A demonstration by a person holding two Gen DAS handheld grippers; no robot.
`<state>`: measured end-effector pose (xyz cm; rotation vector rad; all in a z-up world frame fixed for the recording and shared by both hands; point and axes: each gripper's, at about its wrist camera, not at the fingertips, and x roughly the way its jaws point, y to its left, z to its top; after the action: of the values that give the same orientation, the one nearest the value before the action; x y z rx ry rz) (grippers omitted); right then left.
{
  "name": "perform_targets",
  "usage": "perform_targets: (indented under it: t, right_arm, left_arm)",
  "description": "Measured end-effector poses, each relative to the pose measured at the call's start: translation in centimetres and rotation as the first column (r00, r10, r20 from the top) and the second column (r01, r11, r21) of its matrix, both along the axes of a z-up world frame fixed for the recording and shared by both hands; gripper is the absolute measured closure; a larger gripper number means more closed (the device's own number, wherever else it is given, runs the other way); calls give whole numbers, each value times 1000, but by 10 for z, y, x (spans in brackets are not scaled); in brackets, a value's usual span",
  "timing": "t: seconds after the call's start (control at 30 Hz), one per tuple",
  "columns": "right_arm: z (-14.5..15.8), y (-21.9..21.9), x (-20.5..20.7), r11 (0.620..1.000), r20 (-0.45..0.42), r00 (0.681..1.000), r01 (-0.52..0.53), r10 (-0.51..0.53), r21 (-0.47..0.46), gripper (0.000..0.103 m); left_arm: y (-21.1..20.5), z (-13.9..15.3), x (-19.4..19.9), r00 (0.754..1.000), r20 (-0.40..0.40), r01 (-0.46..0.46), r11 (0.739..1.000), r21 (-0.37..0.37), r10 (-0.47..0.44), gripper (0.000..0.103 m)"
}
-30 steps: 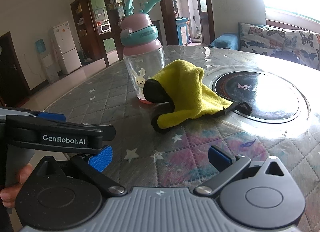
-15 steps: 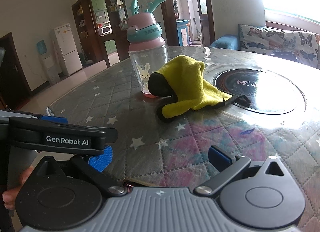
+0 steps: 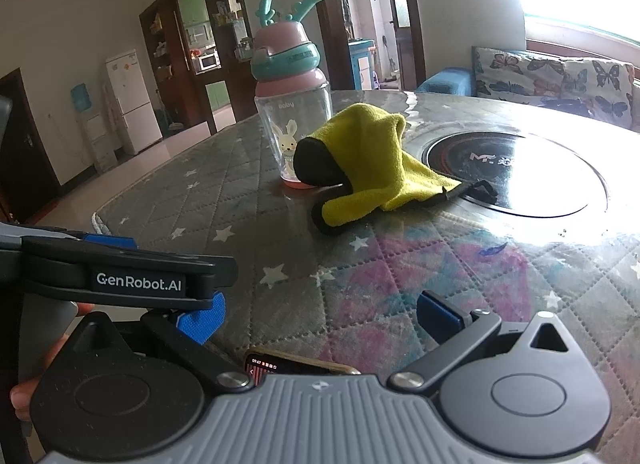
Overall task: Clean container
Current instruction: 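Move the right tool toward the yellow cloth beside the bottle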
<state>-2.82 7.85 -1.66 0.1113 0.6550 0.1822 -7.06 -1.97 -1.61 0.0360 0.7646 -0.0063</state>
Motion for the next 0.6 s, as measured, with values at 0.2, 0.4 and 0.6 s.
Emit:
perform_targets:
  t: [0.2,0.4,0.6]
  right_arm:
    - [-2,-1,3,1000,-9,1000,0,0,3,0]
    - [-5,-1,4,1000,-18,1000,-10,10,13,0]
    - [-6,-1,8,1000,-20,1000,-14,14,12,0]
  left_arm:
    - [-2,-4,5,1000,-8,2,1000,6,-2,0]
    - [-4,-7,9,1000,-9,3,1000,17,-3,0]
    - [-1,-9,13,1000,-24,-2,1000,4,2,0]
